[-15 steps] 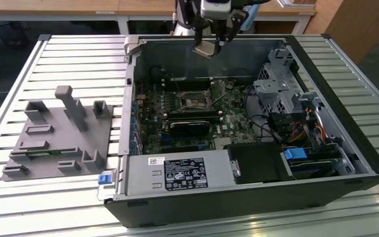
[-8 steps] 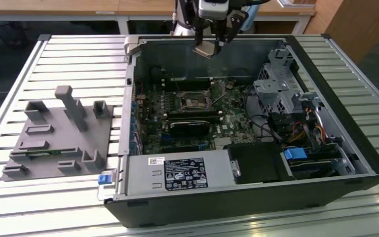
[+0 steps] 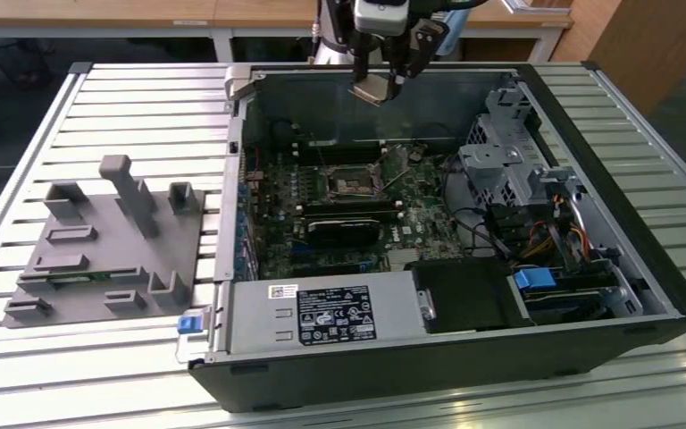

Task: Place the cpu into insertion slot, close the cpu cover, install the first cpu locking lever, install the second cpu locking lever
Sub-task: 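Place the cpu into insertion slot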

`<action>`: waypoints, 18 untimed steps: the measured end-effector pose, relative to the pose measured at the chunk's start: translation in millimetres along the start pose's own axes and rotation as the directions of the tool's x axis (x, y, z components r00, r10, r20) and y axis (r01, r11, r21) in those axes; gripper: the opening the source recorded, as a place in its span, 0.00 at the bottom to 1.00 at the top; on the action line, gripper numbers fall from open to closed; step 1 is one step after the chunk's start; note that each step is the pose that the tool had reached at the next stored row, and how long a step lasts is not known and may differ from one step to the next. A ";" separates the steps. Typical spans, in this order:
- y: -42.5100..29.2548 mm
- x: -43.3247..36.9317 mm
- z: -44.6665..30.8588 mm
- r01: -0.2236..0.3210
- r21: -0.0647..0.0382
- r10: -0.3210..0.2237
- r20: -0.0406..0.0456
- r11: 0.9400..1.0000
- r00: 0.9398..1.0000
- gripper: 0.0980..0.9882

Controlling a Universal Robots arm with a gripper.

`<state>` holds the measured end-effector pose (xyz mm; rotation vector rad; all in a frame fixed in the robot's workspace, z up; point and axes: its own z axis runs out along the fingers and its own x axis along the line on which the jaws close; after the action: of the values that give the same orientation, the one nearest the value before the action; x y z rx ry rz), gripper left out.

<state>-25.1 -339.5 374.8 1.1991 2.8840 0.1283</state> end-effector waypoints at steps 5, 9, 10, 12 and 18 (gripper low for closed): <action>0.1 0.2 0.3 -0.042 -0.001 0.042 0.004 0.999 0.999 0.48; 0.2 0.2 0.7 -0.080 -0.002 0.080 0.007 0.997 0.997 0.48; 0.2 0.2 0.9 -0.090 -0.002 0.090 0.007 0.996 0.996 0.48; 0.2 0.3 1.0 -0.109 -0.002 0.109 0.009 0.994 0.994 0.48; 0.3 0.4 1.7 -0.165 -0.004 0.165 0.013 0.986 0.986 0.48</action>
<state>-25.1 -338.8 373.2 1.4311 2.7686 0.1251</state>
